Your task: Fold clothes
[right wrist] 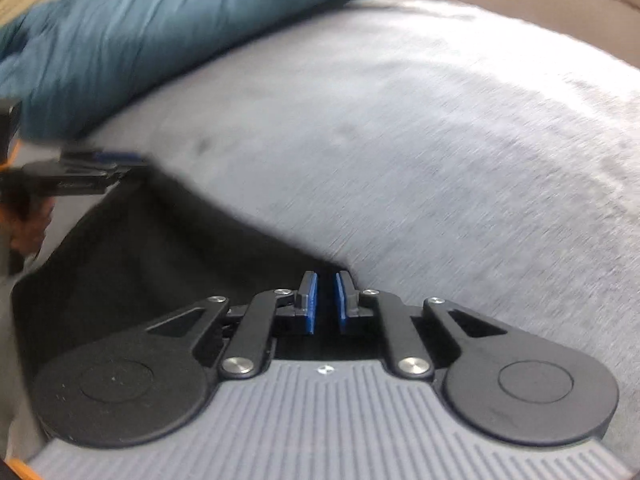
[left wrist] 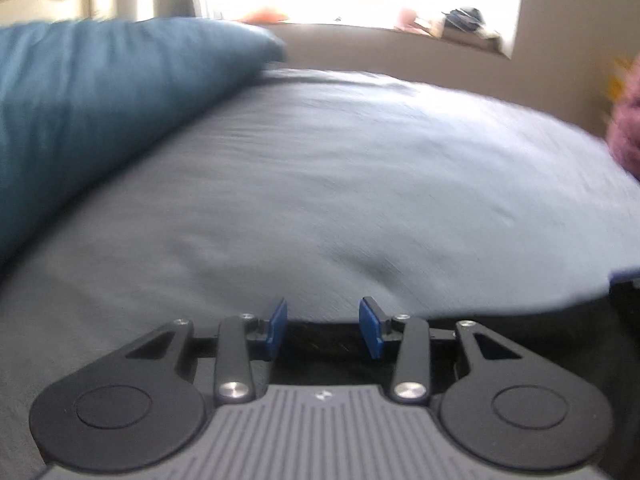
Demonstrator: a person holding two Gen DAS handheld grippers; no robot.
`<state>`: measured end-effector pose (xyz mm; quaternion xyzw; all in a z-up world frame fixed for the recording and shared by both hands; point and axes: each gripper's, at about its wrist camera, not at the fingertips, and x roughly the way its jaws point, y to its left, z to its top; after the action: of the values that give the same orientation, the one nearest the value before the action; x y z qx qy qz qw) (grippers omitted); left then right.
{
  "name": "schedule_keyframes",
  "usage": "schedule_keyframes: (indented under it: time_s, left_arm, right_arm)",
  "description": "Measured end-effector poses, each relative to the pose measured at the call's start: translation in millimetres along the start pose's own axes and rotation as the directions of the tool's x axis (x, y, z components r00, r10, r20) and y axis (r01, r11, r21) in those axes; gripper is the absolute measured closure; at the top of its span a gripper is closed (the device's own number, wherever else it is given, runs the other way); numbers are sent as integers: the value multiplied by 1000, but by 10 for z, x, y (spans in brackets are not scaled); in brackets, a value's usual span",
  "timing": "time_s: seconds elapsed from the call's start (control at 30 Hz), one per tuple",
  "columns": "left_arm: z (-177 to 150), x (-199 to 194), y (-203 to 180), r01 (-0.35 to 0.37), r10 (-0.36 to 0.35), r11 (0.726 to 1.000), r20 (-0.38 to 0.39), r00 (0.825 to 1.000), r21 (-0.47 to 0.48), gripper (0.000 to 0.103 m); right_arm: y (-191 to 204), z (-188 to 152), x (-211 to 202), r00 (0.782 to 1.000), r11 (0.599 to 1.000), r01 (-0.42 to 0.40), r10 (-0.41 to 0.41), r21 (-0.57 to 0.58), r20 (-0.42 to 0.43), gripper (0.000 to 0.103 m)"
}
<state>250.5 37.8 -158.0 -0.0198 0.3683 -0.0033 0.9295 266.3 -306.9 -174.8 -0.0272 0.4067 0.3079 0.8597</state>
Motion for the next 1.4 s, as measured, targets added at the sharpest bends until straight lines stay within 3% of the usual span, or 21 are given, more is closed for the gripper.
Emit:
schedule_keyframes:
  time_s: [0.07,0.23,0.37,0.57,0.77,0.8,0.87,0.97,1.0,1.1,1.17,1.2,1.23,1.3,1.4]
  left_arm:
    - [4,-50,118,-2,3,998,22,1000,-60,60]
    - [-83,-301,246,14,-9,995,43,999,-100,55]
    - [-166,-435,268,43,-41,994,20,999,-104,51]
    - [-260,-403,91,31,-32,999,-19,999,-35,48]
    - [-294,-550,-22,-1,1,1000,4,1000,2,47]
    - [-298,-591,-23,-4,4,1000,7,1000,1,47]
    - [-310,-668,-25,-5,5,1000,10,1000,2,47]
    - [-347,-761,-50,-6,6,1000,7,1000,21,47]
    - [-362,-783,-68,-8,8,1000,3,1000,30,46]
    - [-402,-837,-130,-6,7,999,-11,1000,53,46]
    - [-429,-900,-181,4,-3,998,-13,1000,68,46]
    - [-442,-931,-207,10,-9,997,-14,1000,75,45]
    - [-460,-972,-229,19,-18,996,-12,1000,83,45]
    - [-503,-1059,-277,34,-34,994,-9,999,103,42]
    - [-590,-1162,-367,68,-65,991,-22,998,116,42]
  right_arm:
    - [-58,-14,-64,999,999,20,-21,33,38,93]
    - [-238,-73,-531,990,993,21,-36,112,134,93]
    - [-468,-230,-866,989,975,32,-63,219,135,92]
    - [-662,-745,-1008,995,948,-98,100,303,9,90]
    - [-584,-805,-1030,992,975,-112,120,192,-33,90]
    - [-600,-776,-1093,991,971,-128,131,202,-4,90]
    - [-583,-727,-1260,980,958,-197,186,207,69,90]
    - [-426,-736,-1259,960,951,-276,280,139,-10,90]
    - [-360,-773,-1208,961,958,-264,271,112,-50,90]
    - [-405,-856,-1051,995,994,-56,64,97,-78,92]
    - [-691,-858,-1118,996,963,83,-85,257,-4,92]
    - [-862,-865,-1236,988,918,118,-148,378,50,89]
    - [-1000,-891,-1386,975,867,123,-196,483,104,89]
    - [-1128,-957,-1655,961,812,78,-216,578,174,88]
    - [-1044,-1077,-1929,969,826,54,-179,562,170,87]
